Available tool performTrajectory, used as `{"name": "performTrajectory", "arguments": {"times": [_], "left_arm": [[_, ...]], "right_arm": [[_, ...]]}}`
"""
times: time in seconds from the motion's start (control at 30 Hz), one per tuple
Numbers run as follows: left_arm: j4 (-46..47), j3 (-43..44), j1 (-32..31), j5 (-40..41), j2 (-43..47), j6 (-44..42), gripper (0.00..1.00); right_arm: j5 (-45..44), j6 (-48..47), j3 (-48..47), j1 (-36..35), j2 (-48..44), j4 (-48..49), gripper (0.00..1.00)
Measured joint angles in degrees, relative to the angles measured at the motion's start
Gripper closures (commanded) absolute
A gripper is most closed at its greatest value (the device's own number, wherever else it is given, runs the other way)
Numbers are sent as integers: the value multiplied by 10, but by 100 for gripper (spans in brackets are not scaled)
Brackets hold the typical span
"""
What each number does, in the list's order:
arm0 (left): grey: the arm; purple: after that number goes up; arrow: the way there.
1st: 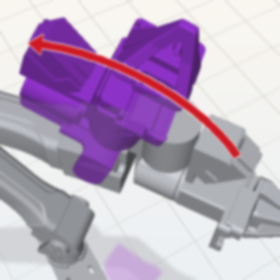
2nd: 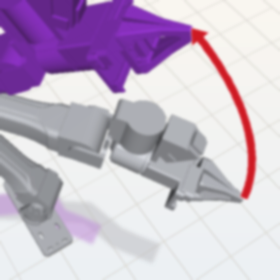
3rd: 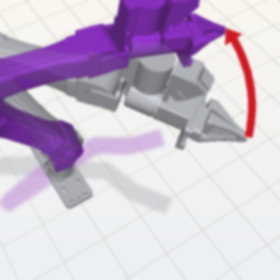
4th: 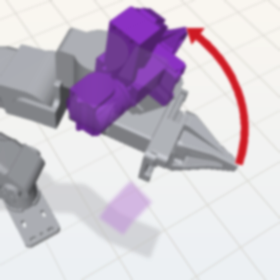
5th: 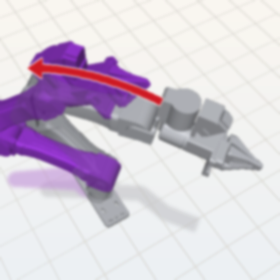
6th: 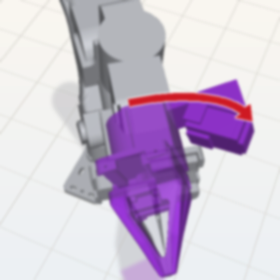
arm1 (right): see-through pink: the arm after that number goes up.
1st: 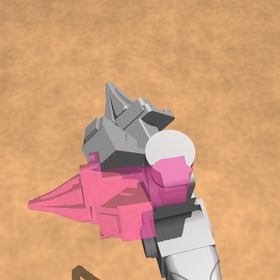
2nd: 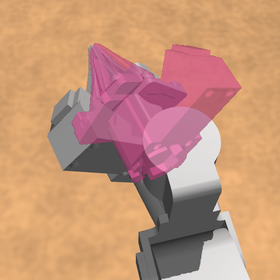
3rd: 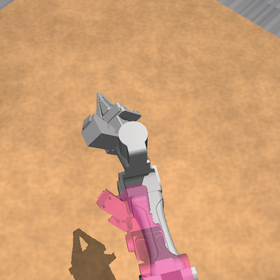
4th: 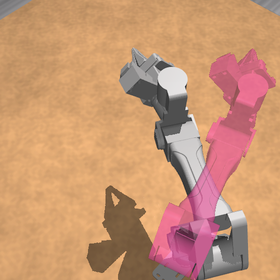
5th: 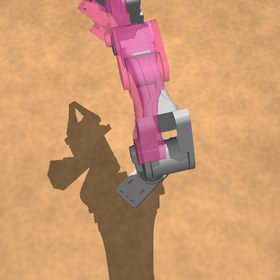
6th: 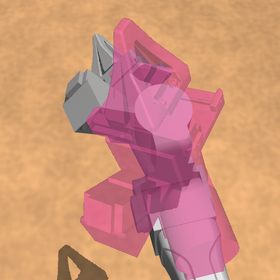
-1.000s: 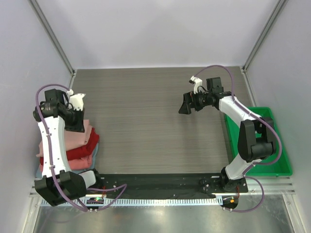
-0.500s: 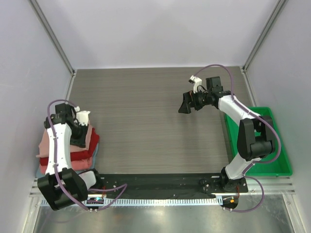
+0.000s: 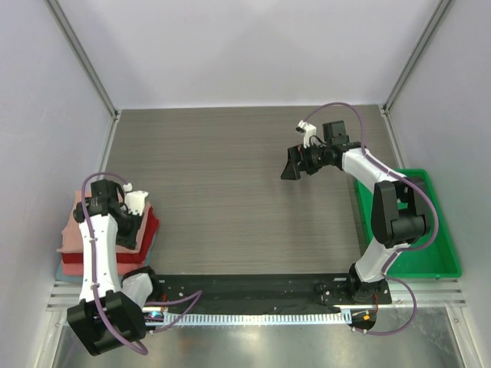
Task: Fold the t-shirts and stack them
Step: Neatly place the folded tshirt to the corner, then reset both grippers
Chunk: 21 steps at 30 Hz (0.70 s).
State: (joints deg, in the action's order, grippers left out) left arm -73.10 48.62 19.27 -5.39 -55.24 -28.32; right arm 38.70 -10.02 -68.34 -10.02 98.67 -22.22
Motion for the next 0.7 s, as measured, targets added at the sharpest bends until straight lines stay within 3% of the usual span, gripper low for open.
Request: {"name": "performTrajectory", "arguments": {"times": [0.2,0.3,0.33,0.37,0.43,0.47,0.57,0.7], "left_arm": [[-16,32,0,-6,-3,-7,100],[-42,119,0,-35,-26,-7,94],[-47,157,0,-48,-37,-7,88],[-47,203,0,-68,-49,-6,70],[-43,293,0,-119,-74,4,48],[-34,329,0,-144,-84,10,1],[8,375,0,-212,-98,59,0],[108,344,-7,-262,-118,151,0]], "right_arm": [[0,-8,-9,0,0,-2,0],[0,-10,-9,0,0,-4,0],[0,-12,-10,0,0,-6,0],[-1,-14,-12,0,0,-9,0],[-4,-20,-19,0,0,-15,0],[-7,-23,-24,0,-2,-17,0],[-28,-34,-32,0,-16,-21,0],[-79,-22,-49,0,-35,-20,0]]}}
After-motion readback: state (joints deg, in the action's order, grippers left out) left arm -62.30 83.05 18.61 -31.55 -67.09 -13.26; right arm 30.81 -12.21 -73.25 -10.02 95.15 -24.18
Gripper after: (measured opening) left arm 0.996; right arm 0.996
